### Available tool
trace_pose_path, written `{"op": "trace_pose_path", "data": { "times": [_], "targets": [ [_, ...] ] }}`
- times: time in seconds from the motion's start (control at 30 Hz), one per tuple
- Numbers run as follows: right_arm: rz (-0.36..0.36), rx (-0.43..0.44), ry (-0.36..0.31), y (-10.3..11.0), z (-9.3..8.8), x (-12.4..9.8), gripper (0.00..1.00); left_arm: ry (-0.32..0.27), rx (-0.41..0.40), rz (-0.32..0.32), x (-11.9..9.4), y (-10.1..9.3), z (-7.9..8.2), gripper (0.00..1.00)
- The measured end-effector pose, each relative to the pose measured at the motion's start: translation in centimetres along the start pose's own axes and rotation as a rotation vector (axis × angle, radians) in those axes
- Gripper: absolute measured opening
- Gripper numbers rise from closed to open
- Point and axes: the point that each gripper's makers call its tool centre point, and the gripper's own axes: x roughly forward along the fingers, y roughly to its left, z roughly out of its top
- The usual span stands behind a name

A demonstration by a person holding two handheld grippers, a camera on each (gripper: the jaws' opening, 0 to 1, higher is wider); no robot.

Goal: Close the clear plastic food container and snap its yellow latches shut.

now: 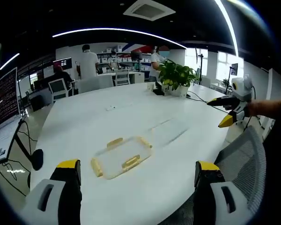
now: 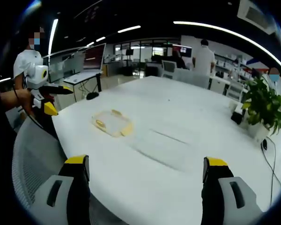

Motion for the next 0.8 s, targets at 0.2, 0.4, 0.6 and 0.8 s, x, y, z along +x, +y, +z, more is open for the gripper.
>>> {"op": "trace_pose_path", "data": {
  "times": [0.2, 0.4, 0.6, 0.8],
  "targets": [
    [-0.001, 0.0, 0.003, -0.07, -0.08, -0.02, 0.99, 0.001, 0.002, 0.001, -0.06, 0.06, 0.0, 0.99],
    [0.0, 0.001, 0.003, -0.03, -0.1, -0.06, 0.99, 0.003, 0.004, 0.002, -0.17, 0.09, 0.02, 0.99],
    [0.0, -0.001, 0.001, -0.02, -0.01, -0.06, 0.99, 0.001, 0.004, 0.004, -0.26, 0.17, 0.12, 0.99],
    [0.002, -0.002, 0.003, -0.02, -0.09, -0.11, 0.99, 0.0, 0.003, 0.004, -0.33, 0.13, 0.11, 0.99]
  ]
}}
